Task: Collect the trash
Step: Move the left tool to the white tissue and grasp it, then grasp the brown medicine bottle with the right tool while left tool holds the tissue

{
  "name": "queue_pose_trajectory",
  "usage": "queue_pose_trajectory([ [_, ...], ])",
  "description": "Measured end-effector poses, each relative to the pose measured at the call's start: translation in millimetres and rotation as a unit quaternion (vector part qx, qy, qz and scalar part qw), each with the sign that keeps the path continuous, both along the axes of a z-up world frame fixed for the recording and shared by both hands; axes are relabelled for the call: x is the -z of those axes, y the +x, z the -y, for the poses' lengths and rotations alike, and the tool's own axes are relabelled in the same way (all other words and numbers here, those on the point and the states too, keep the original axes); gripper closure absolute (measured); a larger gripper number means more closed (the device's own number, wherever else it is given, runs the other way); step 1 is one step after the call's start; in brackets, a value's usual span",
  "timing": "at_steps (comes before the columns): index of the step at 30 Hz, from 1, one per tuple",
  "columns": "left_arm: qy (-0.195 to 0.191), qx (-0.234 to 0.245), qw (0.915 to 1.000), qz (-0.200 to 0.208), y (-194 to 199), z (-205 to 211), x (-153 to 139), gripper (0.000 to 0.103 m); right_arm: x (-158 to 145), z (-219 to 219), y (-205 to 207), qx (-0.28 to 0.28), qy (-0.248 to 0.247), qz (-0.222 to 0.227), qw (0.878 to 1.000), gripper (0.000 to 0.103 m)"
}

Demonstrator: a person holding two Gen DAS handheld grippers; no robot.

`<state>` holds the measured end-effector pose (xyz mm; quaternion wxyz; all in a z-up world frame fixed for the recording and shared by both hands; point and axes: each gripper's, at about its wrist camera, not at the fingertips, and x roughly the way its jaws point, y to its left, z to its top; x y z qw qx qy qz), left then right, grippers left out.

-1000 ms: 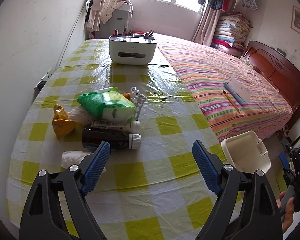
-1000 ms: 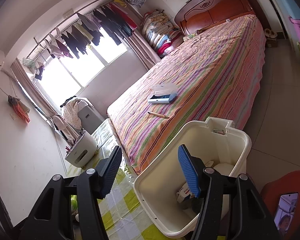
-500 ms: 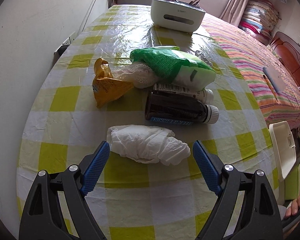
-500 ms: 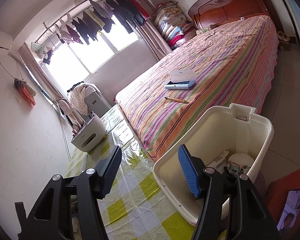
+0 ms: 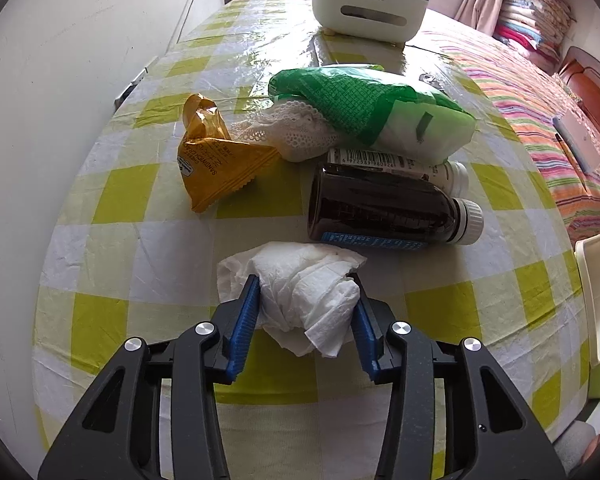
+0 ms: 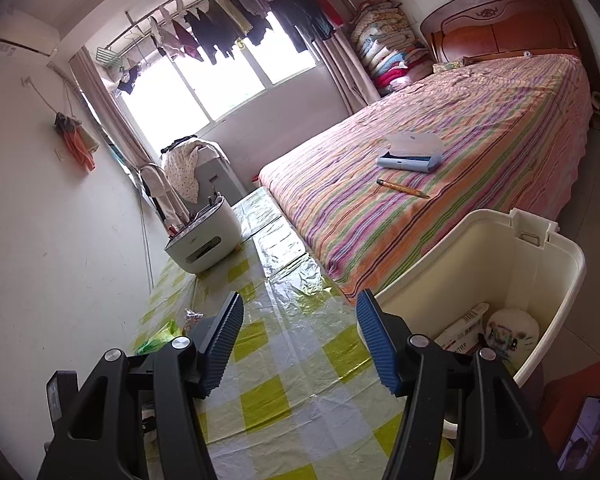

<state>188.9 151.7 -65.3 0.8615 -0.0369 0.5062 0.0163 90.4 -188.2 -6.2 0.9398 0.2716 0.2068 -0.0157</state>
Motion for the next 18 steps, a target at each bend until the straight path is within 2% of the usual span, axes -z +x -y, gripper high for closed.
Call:
queue_pose_trajectory([
  [3,-0.021,-0.006,0.9998,0.003,-3.8,-7.6,-3.1,0.072,-5.5,-29.4,16.8,-0.070,-0.025,-0.001,0.997,0.046],
  [6,-0.027,-0.018,0.9994,0.008,-10.4,-16.4,-9.2,0.072,-8.5,-69.0,34.2,-0.165,-0.066,-0.007,0.984,0.046],
  [8,-0.037,-0.022,0.9989,0.017,-17.1,-23.1,-15.9,0.072,-7.7,-96.1,49.4,-0.238,-0.077,-0.016,0.968,0.046],
  [10,-0.045,-0.030,0.9981,0.030,-25.3,-30.0,-24.5,0.071,-5.2,-125.1,68.4,-0.313,-0.094,-0.034,0.945,0.046],
  [12,-0.056,-0.033,0.9970,0.044,-33.6,-36.0,-33.5,0.071,-4.2,-150.9,79.2,-0.350,-0.133,-0.040,0.926,0.046],
  [14,-0.062,-0.036,0.9959,0.056,-40.8,-40.9,-41.4,0.071,0.1,-172.0,88.5,-0.399,-0.154,-0.051,0.903,0.046],
  [16,-0.070,-0.039,0.9948,0.064,-45.9,-45.5,-46.4,0.071,7.1,-189.1,97.0,-0.413,-0.180,-0.064,0.891,0.046],
  [18,-0.074,-0.043,0.9941,0.067,-48.6,-49.5,-48.8,0.071,14.1,-200.0,104.5,-0.435,-0.178,-0.077,0.879,0.046],
])
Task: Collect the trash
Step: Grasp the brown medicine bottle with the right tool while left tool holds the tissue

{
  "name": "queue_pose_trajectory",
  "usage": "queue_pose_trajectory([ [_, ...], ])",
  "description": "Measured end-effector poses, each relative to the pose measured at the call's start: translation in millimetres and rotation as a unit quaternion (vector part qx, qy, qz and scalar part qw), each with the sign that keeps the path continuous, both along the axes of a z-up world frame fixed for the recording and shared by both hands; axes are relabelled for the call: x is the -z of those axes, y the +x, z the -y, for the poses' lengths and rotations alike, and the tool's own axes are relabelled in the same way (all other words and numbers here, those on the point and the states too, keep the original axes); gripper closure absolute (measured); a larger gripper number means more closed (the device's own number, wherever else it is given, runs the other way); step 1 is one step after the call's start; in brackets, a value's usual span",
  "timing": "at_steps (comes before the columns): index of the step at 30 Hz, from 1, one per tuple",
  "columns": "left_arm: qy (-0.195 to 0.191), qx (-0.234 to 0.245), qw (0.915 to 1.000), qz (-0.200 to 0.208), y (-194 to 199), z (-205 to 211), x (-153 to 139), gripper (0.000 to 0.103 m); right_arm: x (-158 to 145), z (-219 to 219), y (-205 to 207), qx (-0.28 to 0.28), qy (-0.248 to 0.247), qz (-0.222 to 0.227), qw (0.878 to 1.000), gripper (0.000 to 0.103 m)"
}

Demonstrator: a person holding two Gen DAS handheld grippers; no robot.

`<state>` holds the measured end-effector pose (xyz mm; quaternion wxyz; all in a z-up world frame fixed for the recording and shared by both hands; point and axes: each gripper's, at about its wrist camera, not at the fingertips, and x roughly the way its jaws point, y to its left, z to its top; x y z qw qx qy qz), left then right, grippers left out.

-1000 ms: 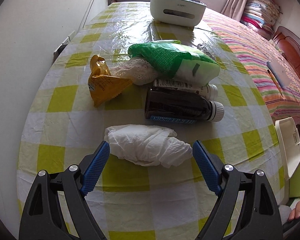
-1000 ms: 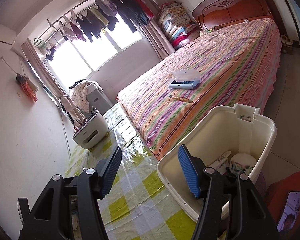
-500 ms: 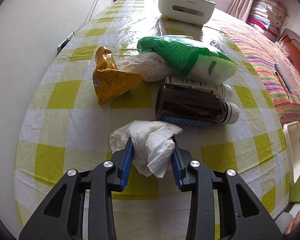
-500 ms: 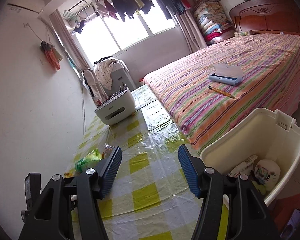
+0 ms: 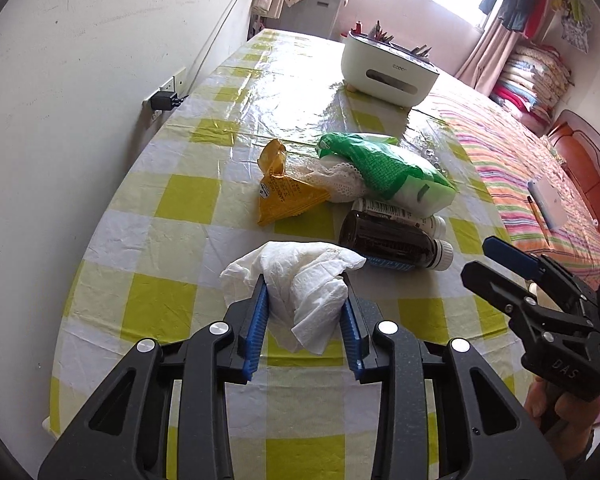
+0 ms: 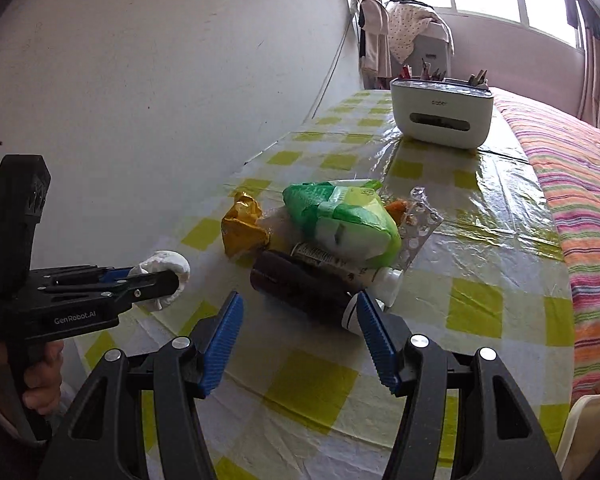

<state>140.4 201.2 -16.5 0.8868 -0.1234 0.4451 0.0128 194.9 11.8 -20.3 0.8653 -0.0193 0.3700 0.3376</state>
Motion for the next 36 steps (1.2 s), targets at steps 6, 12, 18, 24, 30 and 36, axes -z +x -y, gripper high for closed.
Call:
queue_pose_trajectory([
  [6,-0.012,-0.017,0.9998,0.002,-5.3,-11.5,-1.8,0.071,8.5,-25.4,6.4,-0.038,-0.022,-0.005,0.999,0.046],
  [12,-0.015,-0.014,0.9997,0.011,-12.3,-13.9,-6.6,0.070,23.8,-47.6,15.3,-0.044,-0.071,-0.005,0.996,0.045],
  [18,-0.023,-0.020,0.9995,0.007,-13.7,-18.7,-4.7,0.070,23.1,-51.1,20.2,-0.050,-0.077,-0.008,0.996,0.041],
  [24,-0.028,-0.024,0.9993,0.005,-14.4,-21.8,-3.6,0.070,24.2,-54.6,16.9,-0.084,-0.083,-0.052,0.992,0.041],
  [30,-0.035,-0.034,0.9988,0.008,-16.0,-26.9,-5.3,0.070,3.6,-58.5,2.9,-0.078,-0.087,0.016,0.993,0.041],
  [36,-0.037,-0.030,0.9989,0.002,-17.3,-26.5,-3.1,0.069,6.8,-63.8,23.9,-0.085,-0.097,0.005,0.992,0.041],
])
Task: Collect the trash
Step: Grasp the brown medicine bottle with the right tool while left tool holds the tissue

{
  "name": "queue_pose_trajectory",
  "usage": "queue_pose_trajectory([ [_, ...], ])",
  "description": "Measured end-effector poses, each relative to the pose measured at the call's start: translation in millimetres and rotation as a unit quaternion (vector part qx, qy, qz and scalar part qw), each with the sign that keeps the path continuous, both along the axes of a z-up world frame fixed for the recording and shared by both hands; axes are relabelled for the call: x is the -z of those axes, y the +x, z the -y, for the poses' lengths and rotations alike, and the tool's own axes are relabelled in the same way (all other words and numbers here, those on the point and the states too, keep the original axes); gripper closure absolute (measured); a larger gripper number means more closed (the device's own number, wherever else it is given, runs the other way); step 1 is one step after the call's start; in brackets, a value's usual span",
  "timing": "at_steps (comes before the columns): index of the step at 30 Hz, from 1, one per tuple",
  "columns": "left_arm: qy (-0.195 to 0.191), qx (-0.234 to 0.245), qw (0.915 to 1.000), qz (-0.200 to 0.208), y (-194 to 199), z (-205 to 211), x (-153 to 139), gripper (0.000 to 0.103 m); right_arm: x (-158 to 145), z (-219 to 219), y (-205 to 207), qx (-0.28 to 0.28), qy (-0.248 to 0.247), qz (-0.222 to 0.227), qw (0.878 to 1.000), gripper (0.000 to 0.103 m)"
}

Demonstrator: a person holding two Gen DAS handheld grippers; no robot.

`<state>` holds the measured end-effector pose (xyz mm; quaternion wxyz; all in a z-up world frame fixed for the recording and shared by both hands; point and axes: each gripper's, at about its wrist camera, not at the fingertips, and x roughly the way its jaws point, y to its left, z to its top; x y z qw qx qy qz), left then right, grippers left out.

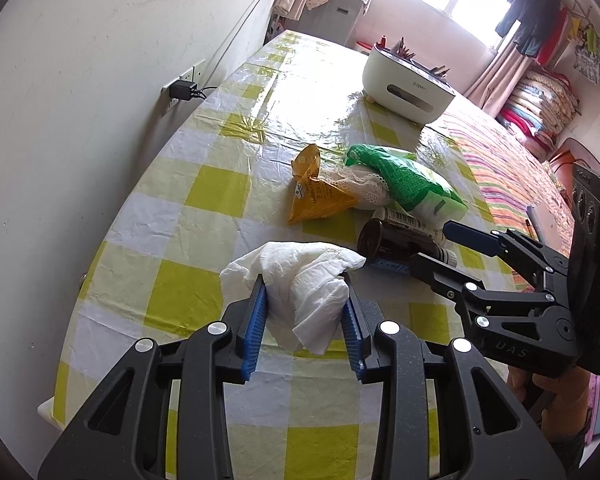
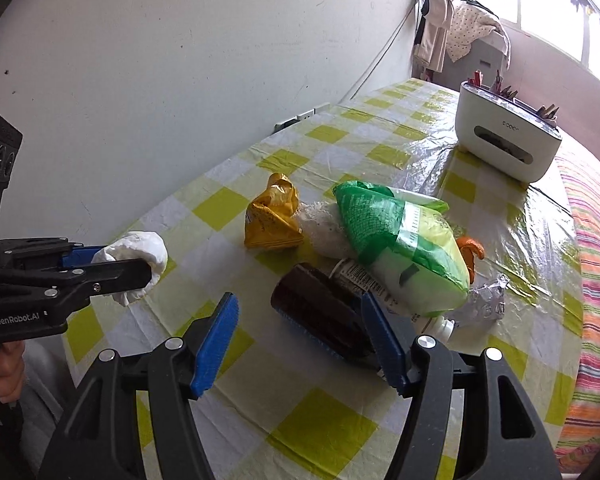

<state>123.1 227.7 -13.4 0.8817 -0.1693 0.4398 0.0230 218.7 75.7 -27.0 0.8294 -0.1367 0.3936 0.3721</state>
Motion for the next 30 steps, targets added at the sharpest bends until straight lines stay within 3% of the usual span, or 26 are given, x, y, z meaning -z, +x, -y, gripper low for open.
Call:
queue_pose_trajectory([
  [2,-0.002,0.000,1.0000,0.002,-1.1,-0.4,-0.9,0.069,10.0,-4.9,4.8,-0.008,-0.018,-0.012,1.000,0.041],
  [4,-0.006,0.002,1.0000,0.005,-2.2,-0.5,-2.1,0.069,14.1,-10.1,4.6,-0.009,-0.042,0.005,0.999,0.040],
  [11,-0.009,0.009,0.9999,0.004,-4.2,1.1,-1.3,0.069,23.2,-18.6,12.2,-0.008,-0.078,0.016,0.997,0.035],
  [16,-0.013,0.006,0.9999,0.004,-4.6,-1.8,-0.6,0.068,26.9,-23.4,9.6,-0.020,-0.088,-0.002,0.996,0.035],
  [20,-0.018,0.002,0.9998,0.005,-5.1,-4.2,-1.4,0.068,35.4,-31.5,4.0,-0.021,-0.125,0.005,0.992,0.036],
  [30,-0.017,0.002,0.9998,0.004,-6.5,-2.8,-2.1,0.067,48.2,-35.4,-0.1,-0.009,-0.132,0.004,0.991,0.057],
])
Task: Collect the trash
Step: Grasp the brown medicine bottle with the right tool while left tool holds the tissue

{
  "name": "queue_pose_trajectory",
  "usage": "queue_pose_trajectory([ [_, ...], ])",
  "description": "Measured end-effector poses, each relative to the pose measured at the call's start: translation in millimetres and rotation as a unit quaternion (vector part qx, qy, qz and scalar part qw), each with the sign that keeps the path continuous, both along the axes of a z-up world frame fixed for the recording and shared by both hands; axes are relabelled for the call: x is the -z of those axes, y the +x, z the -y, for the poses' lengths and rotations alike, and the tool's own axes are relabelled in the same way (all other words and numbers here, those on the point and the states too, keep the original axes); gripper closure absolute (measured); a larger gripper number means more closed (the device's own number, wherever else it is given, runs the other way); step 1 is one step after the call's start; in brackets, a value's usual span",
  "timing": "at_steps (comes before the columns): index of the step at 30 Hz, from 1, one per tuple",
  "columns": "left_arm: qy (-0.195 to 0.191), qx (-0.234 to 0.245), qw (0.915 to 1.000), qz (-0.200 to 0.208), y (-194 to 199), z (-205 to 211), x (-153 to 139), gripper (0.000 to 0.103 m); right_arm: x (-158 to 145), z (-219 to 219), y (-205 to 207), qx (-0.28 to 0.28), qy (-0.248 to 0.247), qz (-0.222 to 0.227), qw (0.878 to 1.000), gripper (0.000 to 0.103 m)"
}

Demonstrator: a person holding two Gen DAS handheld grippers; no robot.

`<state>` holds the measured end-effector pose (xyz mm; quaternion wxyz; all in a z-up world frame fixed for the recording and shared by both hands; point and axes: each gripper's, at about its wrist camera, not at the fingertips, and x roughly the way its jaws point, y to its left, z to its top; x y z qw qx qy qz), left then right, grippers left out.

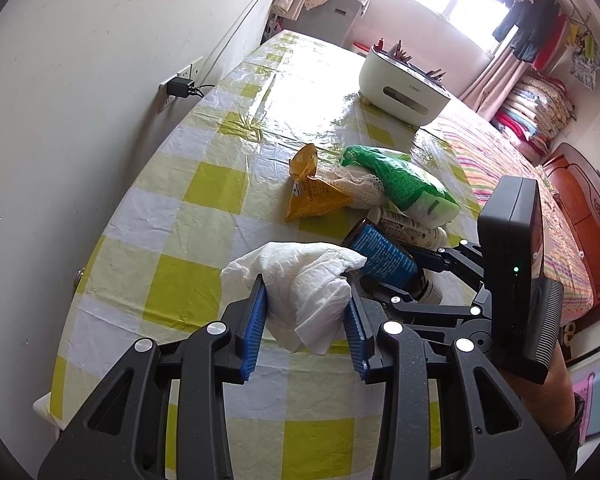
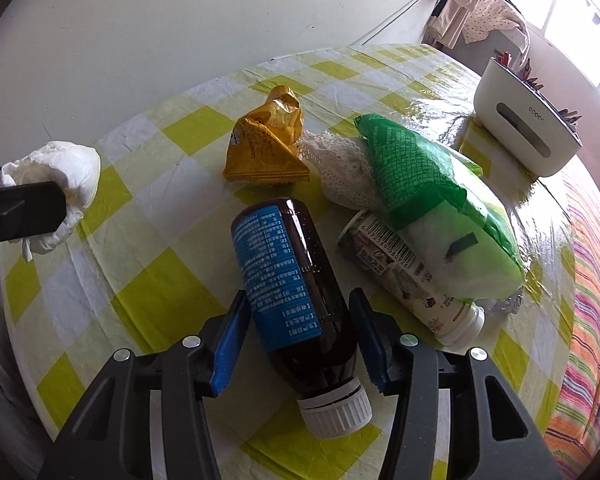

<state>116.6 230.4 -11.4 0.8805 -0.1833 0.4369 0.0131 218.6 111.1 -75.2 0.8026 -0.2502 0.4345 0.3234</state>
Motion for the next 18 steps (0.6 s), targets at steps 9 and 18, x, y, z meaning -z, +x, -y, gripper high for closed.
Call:
queue_pose_trajectory([
  [9,0.002,0.002,1.0000,0.002,0.7,6.4,-1.8,0.067,0.7,16.8,0.8,0.055,0.038,-0.015,0.998,0.060],
  [18,0.004,0.033,0.9991,0.028,3.4,32.9,-12.8,0.070,-22.3,57.3,-20.7,0.097,0.094,0.003,0.991,0.060],
])
